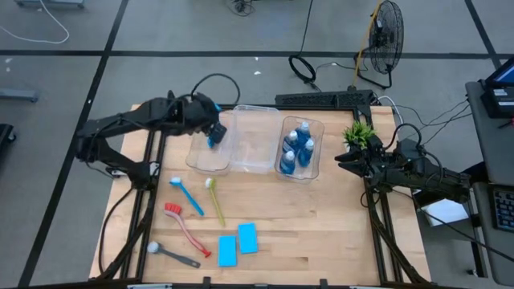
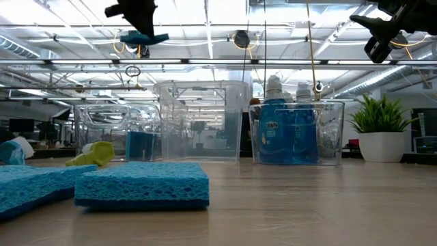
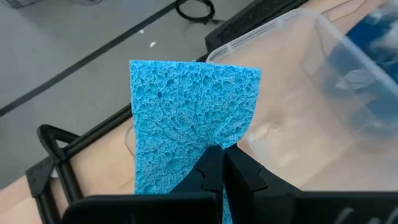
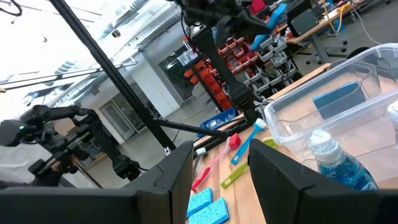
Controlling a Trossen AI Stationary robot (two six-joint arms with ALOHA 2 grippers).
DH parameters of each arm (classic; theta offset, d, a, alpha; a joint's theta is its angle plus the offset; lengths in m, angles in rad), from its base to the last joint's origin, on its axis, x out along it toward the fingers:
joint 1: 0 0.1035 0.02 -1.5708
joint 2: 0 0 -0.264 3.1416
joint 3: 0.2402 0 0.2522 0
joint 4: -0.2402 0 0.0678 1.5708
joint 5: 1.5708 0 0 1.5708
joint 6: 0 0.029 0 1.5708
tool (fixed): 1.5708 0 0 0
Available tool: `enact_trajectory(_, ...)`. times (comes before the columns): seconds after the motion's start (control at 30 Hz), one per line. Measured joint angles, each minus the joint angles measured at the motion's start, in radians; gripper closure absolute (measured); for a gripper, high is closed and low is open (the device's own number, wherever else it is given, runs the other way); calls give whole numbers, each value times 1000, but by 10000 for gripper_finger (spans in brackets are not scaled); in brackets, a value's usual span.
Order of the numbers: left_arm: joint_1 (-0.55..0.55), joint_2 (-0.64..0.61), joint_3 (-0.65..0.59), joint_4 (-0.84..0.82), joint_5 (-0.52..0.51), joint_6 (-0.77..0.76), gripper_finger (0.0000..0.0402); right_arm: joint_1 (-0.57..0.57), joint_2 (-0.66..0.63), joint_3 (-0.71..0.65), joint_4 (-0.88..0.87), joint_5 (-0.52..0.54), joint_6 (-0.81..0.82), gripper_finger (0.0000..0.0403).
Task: Pick & Place Kitchen Sink Supplies
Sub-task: Put the blue sponge into the left transparent bin
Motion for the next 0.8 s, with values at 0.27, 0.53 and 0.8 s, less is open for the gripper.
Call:
enact_trajectory(0.27, 133, -5, 0, 32, 96, 104, 401, 0, 0, 0, 0, 0, 0, 261)
enact_trajectory(0.53, 245, -64, -184, 233, 236, 161, 401, 0, 0, 0, -3, 0, 0, 261)
enact_trajectory(0.8, 337, -128, -466, 462, 426, 155, 401, 0, 0, 0, -7, 0, 0, 261)
